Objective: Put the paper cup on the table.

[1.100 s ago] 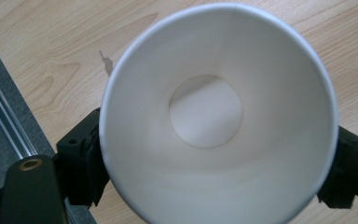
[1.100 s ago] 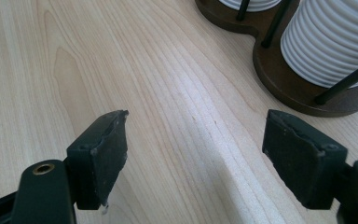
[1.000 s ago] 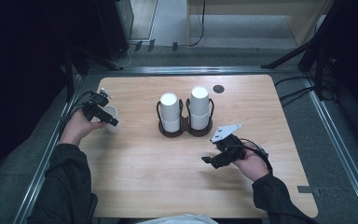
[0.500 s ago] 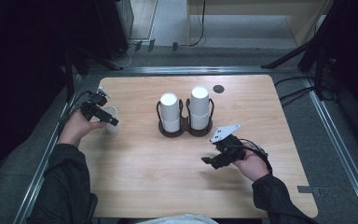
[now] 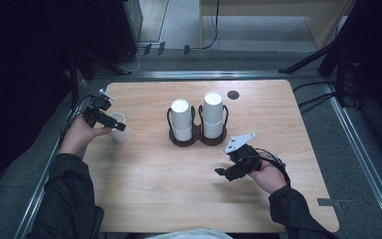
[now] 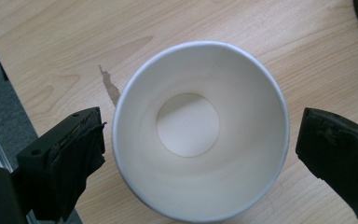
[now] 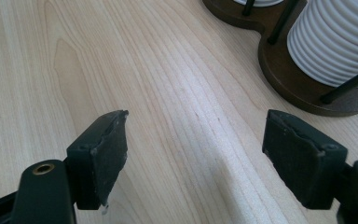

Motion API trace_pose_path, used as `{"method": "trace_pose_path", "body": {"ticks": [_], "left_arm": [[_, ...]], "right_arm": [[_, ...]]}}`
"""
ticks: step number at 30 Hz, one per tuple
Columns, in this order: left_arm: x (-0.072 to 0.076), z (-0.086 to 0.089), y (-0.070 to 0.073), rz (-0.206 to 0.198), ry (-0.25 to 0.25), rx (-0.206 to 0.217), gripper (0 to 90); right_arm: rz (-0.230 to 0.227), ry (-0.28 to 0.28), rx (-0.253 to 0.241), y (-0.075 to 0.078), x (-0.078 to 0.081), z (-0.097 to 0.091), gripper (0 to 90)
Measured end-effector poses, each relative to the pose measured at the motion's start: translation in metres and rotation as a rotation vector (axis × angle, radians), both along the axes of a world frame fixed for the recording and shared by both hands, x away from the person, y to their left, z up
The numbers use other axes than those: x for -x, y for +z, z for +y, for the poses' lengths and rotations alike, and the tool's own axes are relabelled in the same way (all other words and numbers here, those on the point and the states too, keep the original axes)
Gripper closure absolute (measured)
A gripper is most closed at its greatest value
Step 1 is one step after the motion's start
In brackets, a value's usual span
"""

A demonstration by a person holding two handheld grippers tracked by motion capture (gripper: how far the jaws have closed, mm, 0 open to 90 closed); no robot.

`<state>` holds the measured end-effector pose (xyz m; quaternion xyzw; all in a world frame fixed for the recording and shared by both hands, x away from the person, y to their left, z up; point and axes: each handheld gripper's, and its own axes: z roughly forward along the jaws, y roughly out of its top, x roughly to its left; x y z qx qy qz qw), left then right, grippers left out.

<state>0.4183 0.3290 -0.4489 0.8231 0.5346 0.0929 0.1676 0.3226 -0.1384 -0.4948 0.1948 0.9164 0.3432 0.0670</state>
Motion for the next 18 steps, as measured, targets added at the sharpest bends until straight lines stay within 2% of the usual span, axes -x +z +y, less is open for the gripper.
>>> {"method": "trace_pose_path", "body": {"ticks": [5,8,11,15,18], "left_arm": [[0.003,0.001,0.006,-0.030,-0.003,0.004,1.3],[0.005,0.004,0.012,-0.047,0.009,0.038,1.3],[0.007,0.005,0.017,-0.060,0.011,0.038,1.3],[0.011,0.006,0.026,-0.088,0.012,0.060,1.3],[0.015,0.005,0.034,-0.116,0.005,0.093,1.3]], "right_arm": [[0.003,0.002,0.001,0.000,0.000,0.001,22.0],[0.003,0.005,0.002,0.000,0.000,0.001,22.0],[0.000,0.007,0.004,0.000,0.000,0.001,22.0],[-0.001,0.010,0.004,0.000,-0.001,0.002,22.0],[0.000,0.008,0.002,0.000,-0.001,0.002,22.0]]}}
